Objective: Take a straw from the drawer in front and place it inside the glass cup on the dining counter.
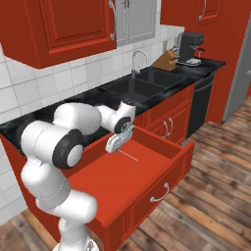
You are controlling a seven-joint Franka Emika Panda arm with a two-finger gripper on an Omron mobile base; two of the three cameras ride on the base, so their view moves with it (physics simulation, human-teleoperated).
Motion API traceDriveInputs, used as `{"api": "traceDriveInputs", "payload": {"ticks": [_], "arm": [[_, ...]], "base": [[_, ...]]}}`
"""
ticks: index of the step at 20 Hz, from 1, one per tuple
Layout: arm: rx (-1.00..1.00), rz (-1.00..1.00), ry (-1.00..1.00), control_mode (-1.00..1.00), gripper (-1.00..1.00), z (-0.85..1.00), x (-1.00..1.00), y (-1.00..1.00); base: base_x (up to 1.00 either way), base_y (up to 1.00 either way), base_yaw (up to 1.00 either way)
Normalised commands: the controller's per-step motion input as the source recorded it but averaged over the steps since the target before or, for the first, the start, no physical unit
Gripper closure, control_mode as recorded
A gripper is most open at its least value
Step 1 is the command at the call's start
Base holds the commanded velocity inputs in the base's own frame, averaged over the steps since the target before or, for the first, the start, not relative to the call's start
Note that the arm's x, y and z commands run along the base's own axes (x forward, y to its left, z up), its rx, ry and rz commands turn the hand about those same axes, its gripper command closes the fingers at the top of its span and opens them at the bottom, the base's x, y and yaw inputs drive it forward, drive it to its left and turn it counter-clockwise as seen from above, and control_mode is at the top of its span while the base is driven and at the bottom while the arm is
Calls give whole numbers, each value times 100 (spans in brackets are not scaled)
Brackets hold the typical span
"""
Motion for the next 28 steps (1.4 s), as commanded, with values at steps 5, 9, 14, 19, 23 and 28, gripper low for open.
{"api": "traceDriveInputs", "payload": {"ticks": [5,9,14,19,23,28], "arm": [[0,0,0,-100,100,100,-35,5],[0,-5,0,-100,100,100,-51,22],[0,-9,0,-100,100,100,-56,27],[-1,-17,0,-100,100,89,-66,28],[-4,-21,0,-100,100,54,-60,36],[-10,-25,0,-100,100,31,-46,42]], "base": [[0,0,0],[0,0,0],[0,0,0],[0,0,0],[0,0,0],[0,0,0]]}}
